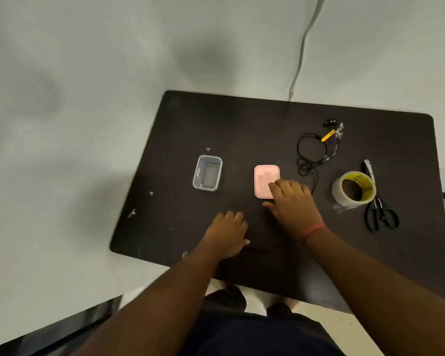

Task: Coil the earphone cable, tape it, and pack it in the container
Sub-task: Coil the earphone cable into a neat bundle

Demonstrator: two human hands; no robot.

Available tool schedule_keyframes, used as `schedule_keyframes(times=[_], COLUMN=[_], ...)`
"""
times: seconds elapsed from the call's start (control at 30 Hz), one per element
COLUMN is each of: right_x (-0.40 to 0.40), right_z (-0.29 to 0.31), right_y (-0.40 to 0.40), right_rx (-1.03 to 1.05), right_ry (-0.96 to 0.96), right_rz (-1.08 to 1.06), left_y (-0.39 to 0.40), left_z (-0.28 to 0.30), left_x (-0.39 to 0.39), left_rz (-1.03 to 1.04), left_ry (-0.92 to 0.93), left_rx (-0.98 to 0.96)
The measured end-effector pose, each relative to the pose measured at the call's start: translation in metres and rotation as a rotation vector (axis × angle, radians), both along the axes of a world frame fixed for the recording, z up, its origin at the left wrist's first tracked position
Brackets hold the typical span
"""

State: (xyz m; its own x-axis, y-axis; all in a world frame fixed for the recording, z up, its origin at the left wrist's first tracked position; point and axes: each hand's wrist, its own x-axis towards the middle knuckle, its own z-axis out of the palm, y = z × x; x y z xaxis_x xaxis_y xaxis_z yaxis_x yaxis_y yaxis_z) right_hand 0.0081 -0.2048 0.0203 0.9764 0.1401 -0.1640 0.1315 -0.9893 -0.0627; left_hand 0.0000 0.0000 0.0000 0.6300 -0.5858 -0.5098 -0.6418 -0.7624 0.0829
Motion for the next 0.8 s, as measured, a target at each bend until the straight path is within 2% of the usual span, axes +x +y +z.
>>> schedule_keyframes(times=[0.13, 0.5, 0.6, 0.7, 0.8], right_x=[-0.021, -0.045, -0.051, -0.051, -0.045], right_z=[-0.007, -0.017, -0.02, -0.02, -0.011], right_y=[0.017, 0.029, 0.026, 0.026, 0.022], right_rx=[0.031, 0.111, 0.162, 0.324, 0.508], right_ry=[-0.072, 0.083, 0.132, 0.257, 0.35], right_rz=[0.195, 0.262, 0.237, 0.148, 0.005], left_y=[0.014, 0.012, 0.008, -0.008, -0.026], left_z=[-0.012, -0.017, -0.015, -0.003, 0.021], left_x=[-0.022, -0.026, -0.022, -0.016, -0.007], left_rz=[-0.126, -0.168, 0.015, 0.331, 0.607], left_ry=[0.038, 0.006, 0.115, 0.307, 0.368], left_rx=[0.029, 0.008, -0.084, -0.325, -0.529])
